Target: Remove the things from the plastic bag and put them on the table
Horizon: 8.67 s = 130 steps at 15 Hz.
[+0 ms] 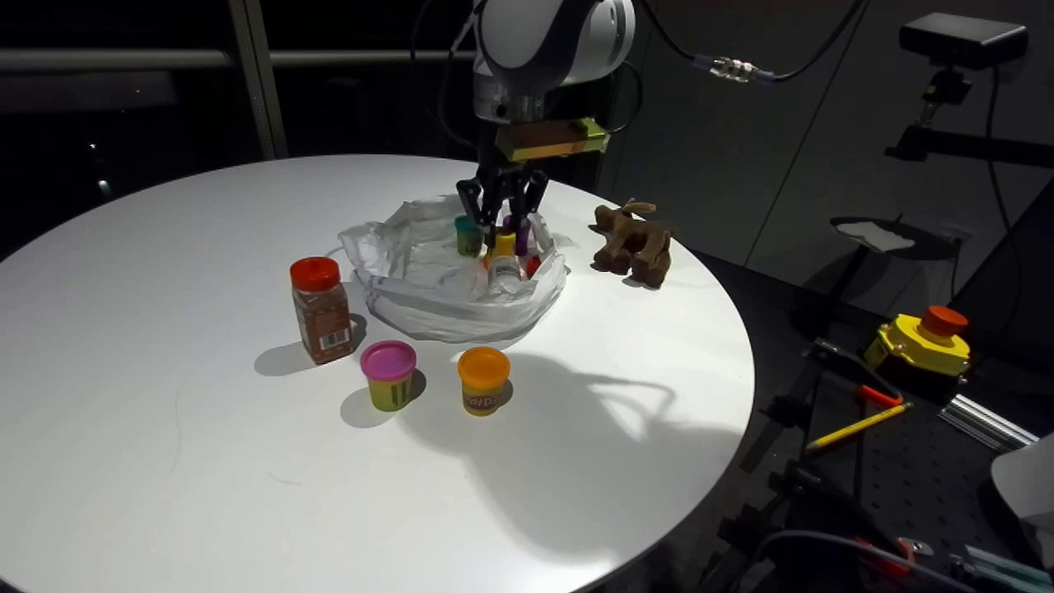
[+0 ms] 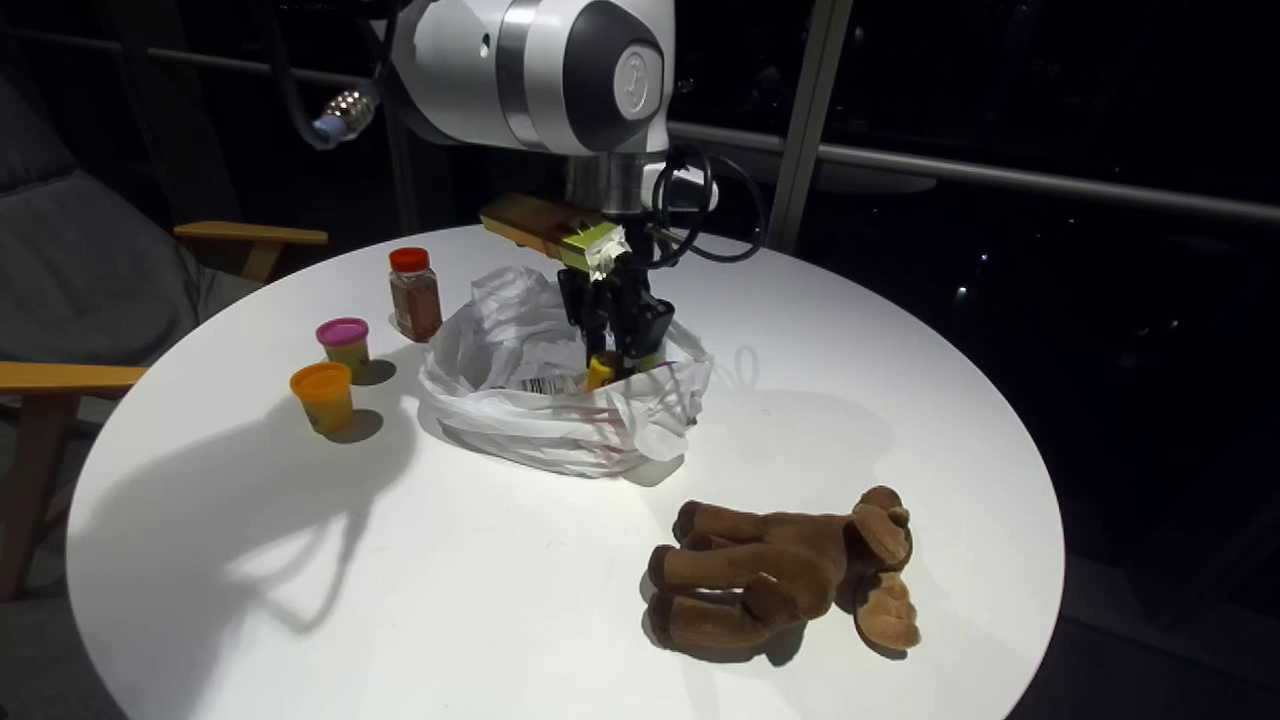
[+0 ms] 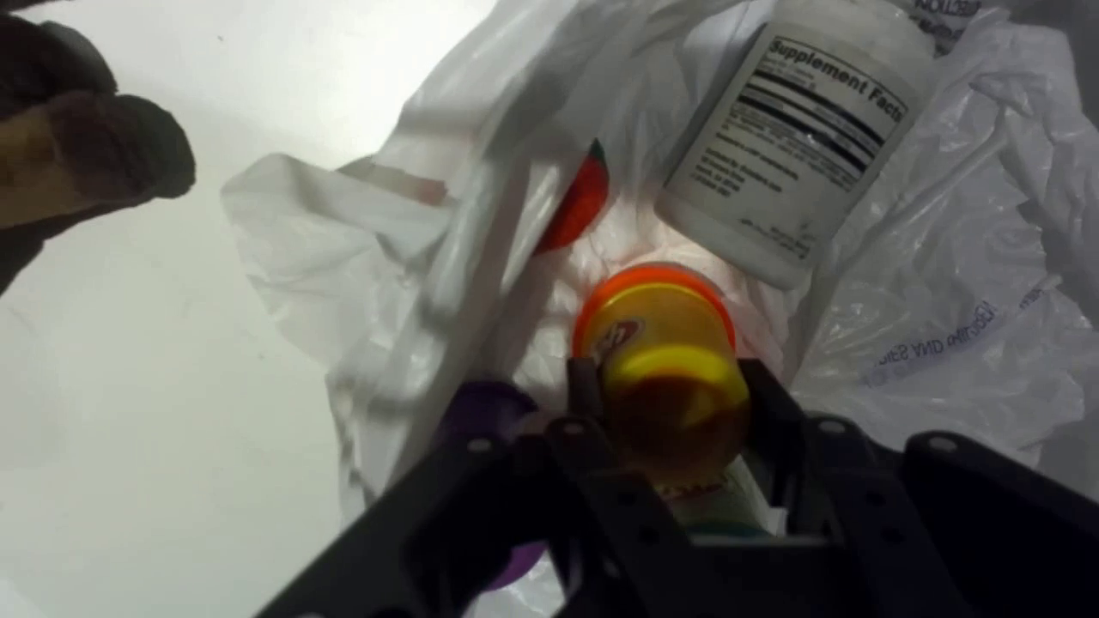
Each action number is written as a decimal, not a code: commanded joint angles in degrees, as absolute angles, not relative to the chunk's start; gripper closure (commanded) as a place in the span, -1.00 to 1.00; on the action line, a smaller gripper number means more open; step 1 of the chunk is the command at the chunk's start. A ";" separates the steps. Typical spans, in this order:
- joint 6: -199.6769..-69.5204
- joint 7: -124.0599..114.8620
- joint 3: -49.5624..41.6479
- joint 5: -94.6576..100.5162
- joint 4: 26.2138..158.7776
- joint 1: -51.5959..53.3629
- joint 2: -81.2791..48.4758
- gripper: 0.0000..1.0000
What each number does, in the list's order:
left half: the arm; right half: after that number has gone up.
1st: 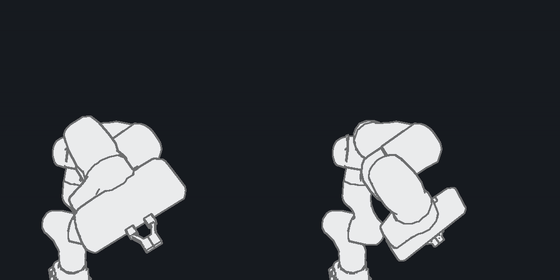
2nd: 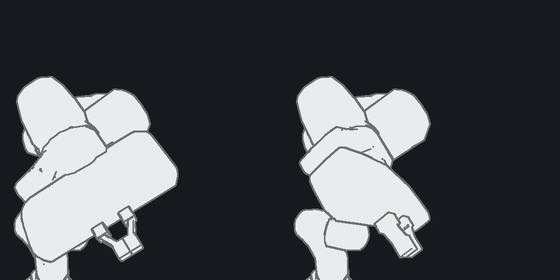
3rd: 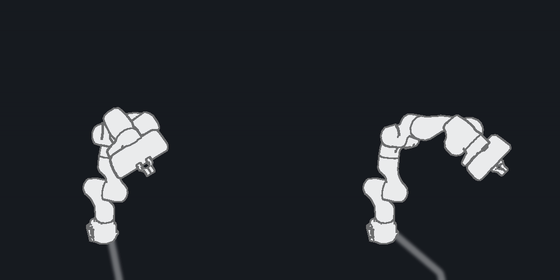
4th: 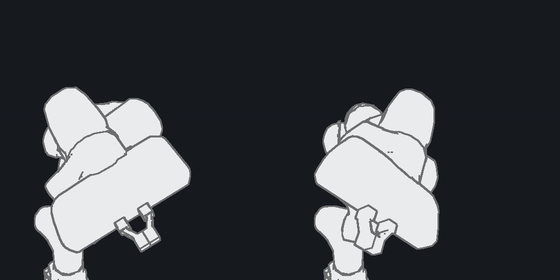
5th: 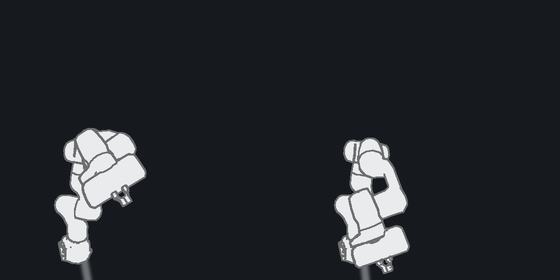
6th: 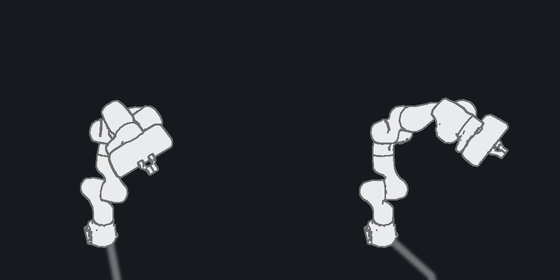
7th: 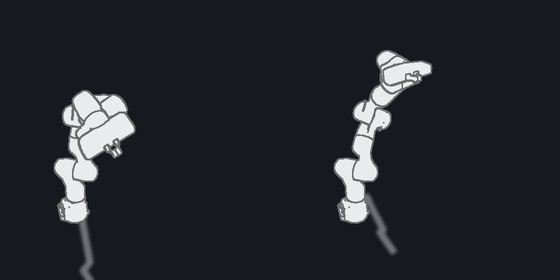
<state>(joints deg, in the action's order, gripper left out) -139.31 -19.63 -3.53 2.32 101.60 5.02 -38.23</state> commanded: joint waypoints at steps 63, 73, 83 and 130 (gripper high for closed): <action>-133.49 -30.83 -4.23 -7.94 79.55 3.82 -50.73 -1.00; -135.02 -31.07 -4.64 -9.46 83.84 3.60 -48.86 0.04; -137.93 -31.06 -4.58 -9.67 96.57 4.51 -35.45 0.54; -161.75 -30.95 0.77 -23.31 133.12 2.68 -7.85 -1.00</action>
